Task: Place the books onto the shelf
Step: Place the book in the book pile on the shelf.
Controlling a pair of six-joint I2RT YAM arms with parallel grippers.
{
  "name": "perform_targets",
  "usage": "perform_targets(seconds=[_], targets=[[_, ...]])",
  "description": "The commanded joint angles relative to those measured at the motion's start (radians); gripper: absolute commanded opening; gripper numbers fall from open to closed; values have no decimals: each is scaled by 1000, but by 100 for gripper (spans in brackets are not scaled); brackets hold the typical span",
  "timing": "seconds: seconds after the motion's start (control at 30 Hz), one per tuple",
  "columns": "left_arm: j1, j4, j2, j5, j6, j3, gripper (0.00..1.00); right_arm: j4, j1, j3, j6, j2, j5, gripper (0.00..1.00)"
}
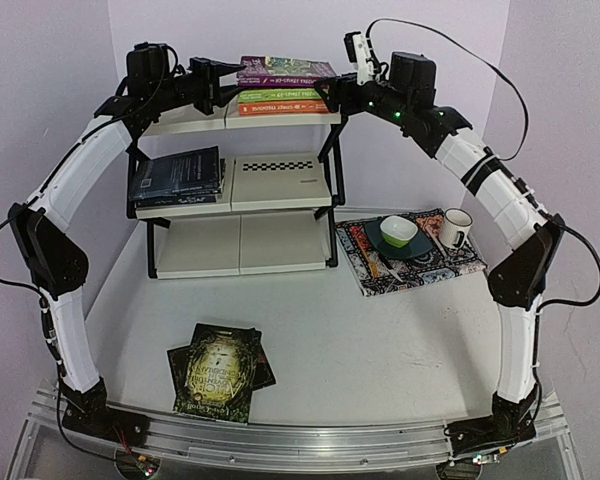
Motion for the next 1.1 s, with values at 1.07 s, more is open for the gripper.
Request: perform_targets(seconds=[1.07], targets=[[7,40,-180,-120,113,-178,26,149,40,9,-22,-1,90,61]])
